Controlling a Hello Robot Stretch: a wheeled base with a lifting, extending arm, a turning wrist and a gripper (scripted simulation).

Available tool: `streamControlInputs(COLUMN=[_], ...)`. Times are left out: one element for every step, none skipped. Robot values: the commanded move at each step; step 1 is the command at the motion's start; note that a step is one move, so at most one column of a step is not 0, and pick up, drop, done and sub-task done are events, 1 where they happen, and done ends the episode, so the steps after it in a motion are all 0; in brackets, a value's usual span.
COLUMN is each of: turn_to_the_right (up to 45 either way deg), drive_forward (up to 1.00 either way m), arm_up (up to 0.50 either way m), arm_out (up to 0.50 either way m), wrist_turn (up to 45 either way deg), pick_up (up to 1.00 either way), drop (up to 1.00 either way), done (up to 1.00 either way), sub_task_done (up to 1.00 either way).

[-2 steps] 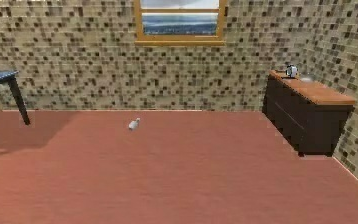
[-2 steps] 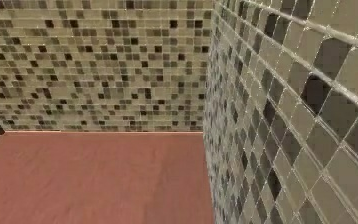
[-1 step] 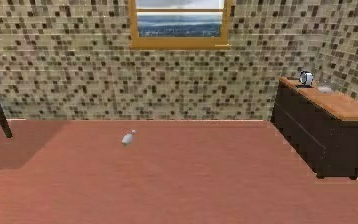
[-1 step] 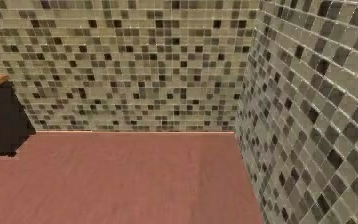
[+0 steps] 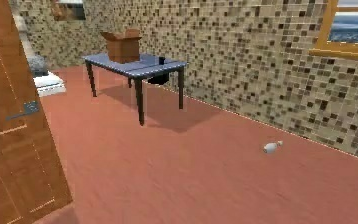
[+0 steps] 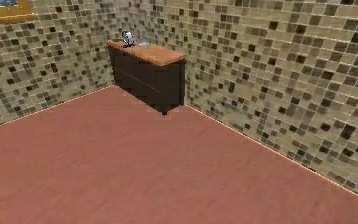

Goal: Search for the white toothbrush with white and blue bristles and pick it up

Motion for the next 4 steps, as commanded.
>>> streamControlInputs(turn_to_the_right=[-39.0, 0.0, 0.0, -45.0], drive_forward=[0.0, 1.0, 0.05, 0.0], arm_up=[0.0, 0.0, 0.0, 0.0], arm_out=[0.0, 0.0, 0.0, 0.0], wrist_turn=[0.0, 0.0, 0.0, 0.0], pick_up=[0.0, 0.0, 0.0, 0.0], drop=[0.0, 0.0, 0.0, 0.0], done=[0.0, 0.0, 0.0, 0.0], sub_task_done=[0.0, 0.0, 0.0, 0.0])
